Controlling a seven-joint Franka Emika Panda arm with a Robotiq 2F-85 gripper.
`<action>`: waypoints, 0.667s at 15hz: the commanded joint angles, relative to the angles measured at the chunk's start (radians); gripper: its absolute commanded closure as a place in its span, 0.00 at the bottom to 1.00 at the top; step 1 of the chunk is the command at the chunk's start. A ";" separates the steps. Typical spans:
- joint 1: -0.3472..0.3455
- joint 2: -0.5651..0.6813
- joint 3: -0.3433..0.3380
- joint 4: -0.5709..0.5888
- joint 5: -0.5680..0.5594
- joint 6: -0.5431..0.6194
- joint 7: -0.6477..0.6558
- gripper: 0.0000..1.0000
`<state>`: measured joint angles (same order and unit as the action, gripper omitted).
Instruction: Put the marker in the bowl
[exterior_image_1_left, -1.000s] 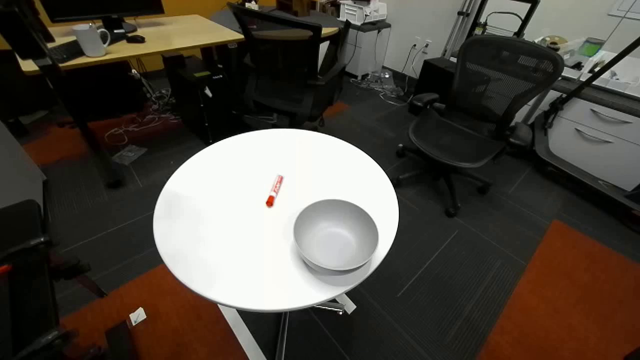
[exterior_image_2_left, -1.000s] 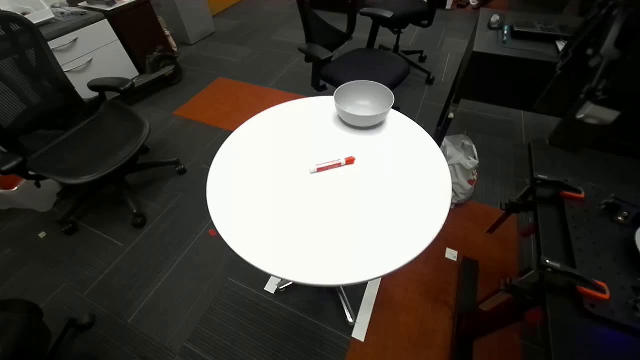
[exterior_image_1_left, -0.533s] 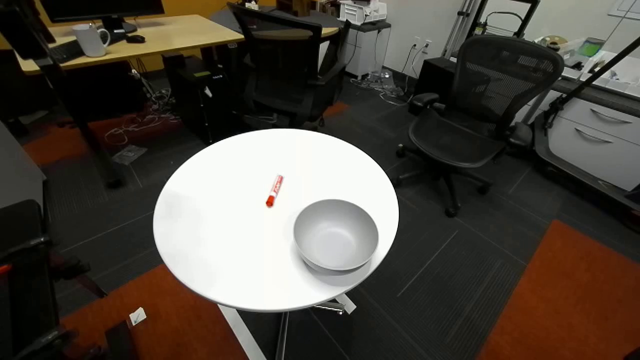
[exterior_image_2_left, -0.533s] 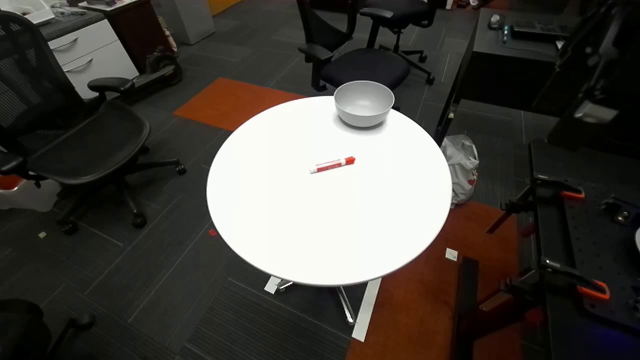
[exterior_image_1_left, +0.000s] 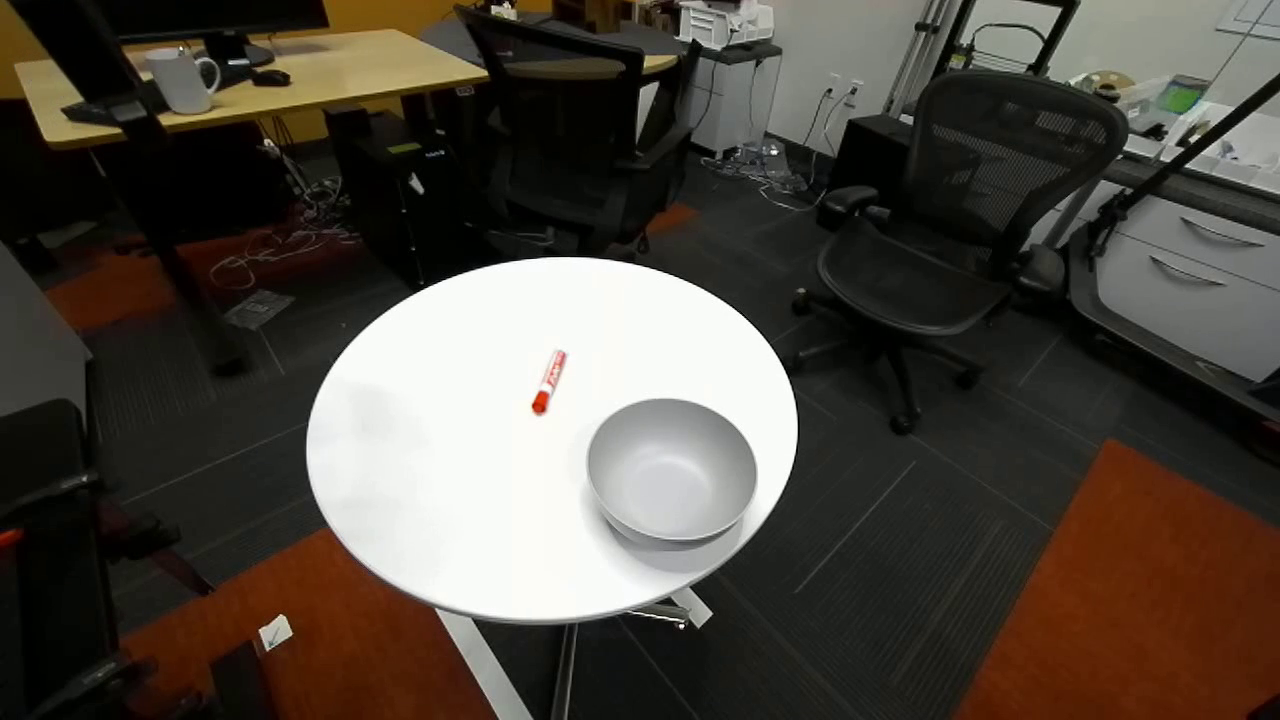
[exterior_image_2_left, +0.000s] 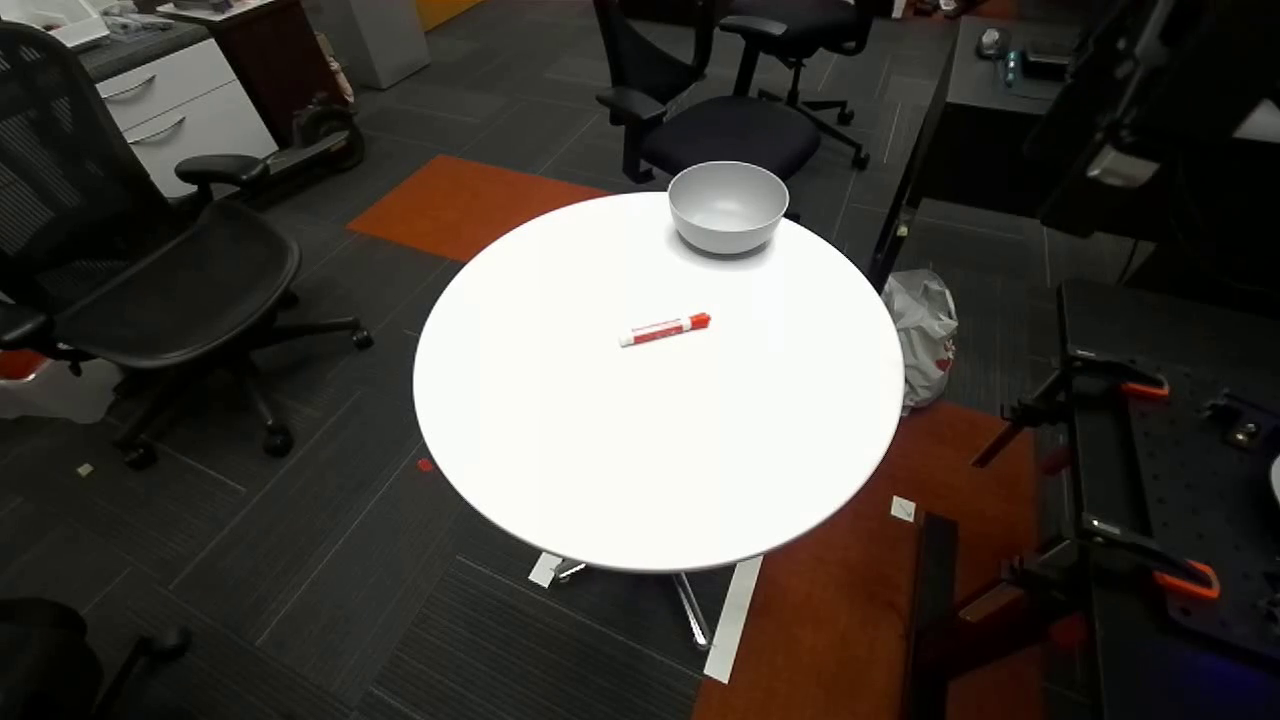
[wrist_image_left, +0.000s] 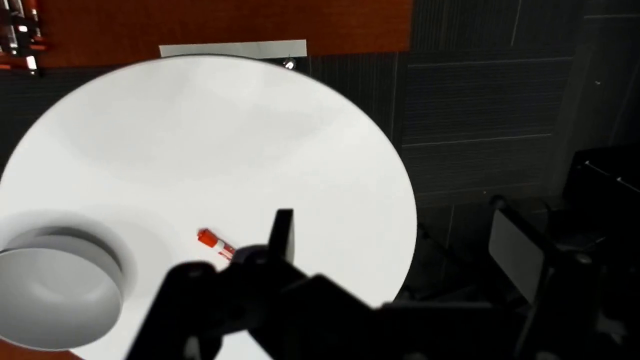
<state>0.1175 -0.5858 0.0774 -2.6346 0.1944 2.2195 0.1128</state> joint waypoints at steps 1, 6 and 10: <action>-0.029 0.094 -0.019 0.068 -0.060 0.014 -0.075 0.00; -0.051 0.222 -0.057 0.128 -0.140 0.088 -0.192 0.00; -0.052 0.329 -0.087 0.167 -0.157 0.189 -0.282 0.00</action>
<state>0.0703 -0.3464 0.0063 -2.5196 0.0525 2.3531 -0.1043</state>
